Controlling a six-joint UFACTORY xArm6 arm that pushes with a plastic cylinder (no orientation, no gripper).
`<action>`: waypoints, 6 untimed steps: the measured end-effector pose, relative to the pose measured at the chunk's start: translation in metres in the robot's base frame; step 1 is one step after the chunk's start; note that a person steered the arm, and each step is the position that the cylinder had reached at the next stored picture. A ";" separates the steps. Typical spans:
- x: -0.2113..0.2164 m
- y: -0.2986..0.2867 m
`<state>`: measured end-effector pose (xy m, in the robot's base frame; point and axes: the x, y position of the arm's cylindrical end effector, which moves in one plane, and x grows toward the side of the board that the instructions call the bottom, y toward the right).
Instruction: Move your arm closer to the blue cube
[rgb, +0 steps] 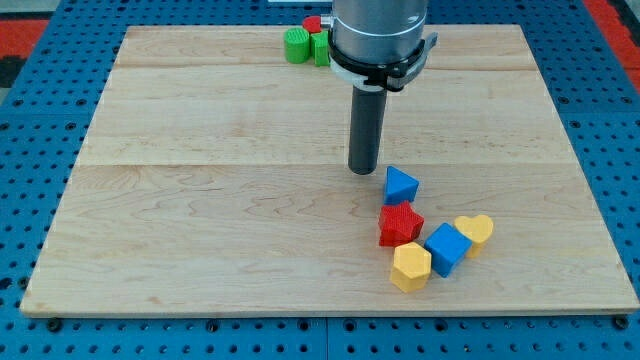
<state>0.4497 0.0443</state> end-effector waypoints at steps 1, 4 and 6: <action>-0.003 0.010; 0.096 0.201; 0.134 0.082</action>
